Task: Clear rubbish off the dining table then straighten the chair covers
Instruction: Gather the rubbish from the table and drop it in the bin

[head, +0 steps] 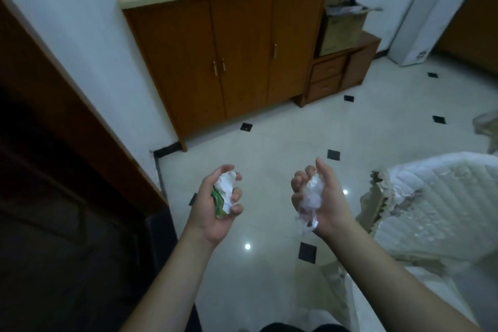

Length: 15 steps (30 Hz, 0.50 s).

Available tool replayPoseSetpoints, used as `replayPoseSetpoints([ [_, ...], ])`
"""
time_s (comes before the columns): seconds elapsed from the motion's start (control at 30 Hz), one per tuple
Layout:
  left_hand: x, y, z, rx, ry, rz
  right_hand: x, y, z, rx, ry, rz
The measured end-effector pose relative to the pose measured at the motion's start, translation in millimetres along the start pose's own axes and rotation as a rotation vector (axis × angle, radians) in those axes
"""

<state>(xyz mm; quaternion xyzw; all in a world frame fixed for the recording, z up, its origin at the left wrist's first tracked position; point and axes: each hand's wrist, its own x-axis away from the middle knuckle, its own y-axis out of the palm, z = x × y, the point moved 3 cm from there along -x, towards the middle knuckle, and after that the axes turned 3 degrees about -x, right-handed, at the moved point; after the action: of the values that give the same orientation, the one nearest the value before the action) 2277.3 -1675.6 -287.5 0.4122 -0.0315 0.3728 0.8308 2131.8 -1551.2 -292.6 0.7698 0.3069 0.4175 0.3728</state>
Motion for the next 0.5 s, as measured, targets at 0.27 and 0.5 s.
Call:
replayPoseSetpoints([
  [0.27,-96,49,0,-0.105,-0.095,-0.077,-71,-2,-74,-0.109,-0.100,-0.123],
  [0.5,-205,103,14,-0.164,-0.108,-0.007,-149,3,-153,-0.112,-0.172,-0.010],
])
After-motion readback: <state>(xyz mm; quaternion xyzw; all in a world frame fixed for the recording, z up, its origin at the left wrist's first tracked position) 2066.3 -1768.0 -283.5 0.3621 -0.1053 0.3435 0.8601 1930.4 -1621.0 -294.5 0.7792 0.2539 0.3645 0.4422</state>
